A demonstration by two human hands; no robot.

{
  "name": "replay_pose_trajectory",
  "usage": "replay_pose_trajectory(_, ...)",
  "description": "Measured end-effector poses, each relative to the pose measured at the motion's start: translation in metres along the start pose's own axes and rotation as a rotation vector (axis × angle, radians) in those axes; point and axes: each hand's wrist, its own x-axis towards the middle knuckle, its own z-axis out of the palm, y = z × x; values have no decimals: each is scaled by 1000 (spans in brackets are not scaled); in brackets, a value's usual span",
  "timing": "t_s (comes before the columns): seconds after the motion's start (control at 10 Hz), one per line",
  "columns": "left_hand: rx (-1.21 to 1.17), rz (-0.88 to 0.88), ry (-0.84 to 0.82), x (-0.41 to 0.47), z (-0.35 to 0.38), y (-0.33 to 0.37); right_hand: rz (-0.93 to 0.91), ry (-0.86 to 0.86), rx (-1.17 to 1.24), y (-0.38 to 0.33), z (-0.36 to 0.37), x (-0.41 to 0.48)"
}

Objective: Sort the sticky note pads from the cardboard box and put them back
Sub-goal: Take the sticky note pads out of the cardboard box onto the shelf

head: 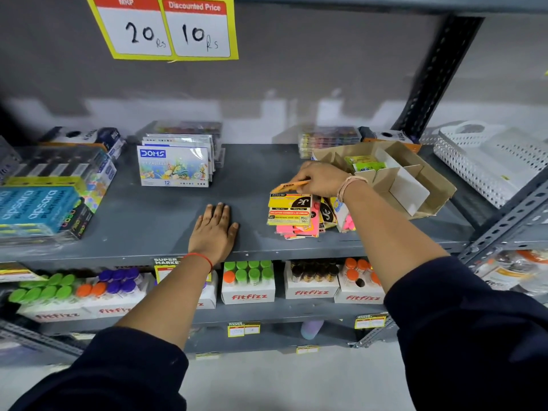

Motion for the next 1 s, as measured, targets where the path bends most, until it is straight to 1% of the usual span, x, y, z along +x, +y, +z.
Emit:
replay_pose_trajectory(0.1, -2, 0, -8, 0, 0, -1, -2, 217, 84, -1, -2, -2)
replay_pose_trajectory(0.2, -14, 4, -11, 0, -2, -1, 52, 414, 262, -6, -7, 0)
replay_pose_trajectory(0.3, -18, 12, -8, -1, -6, -4, 63, 452, 380, -18, -12, 8)
replay_pose_trajectory(0.4, 12, -19, -7, 1, -10, -13, 35, 401, 392, -34, -8, 24)
replay_pose_trajectory(0.5, 30, -26, -25, 2, -9, -18, 32, 310, 372, -46, 4, 46)
replay_pose_trajectory(0.6, 34, -19, 49, 2, -5, -19, 9, 199, 312, -53, 18, 66)
replay_pose_trajectory(0.7, 15, -22, 65, 5, 0, -21, -64, 121, 65, -56, 35, 86)
replay_pose_trajectory(0.8, 23, -17, 53, 7, 0, -23, -90, 60, -160, -57, 48, 99)
replay_pose_trajectory(0.9, 37, -10, 44, 8, 2, -24, -77, 0, -374, -57, 60, 104)
replay_pose_trajectory(1.0, 54, -7, 39, 8, 2, -24, -84, 17, -366, -54, 64, 104)
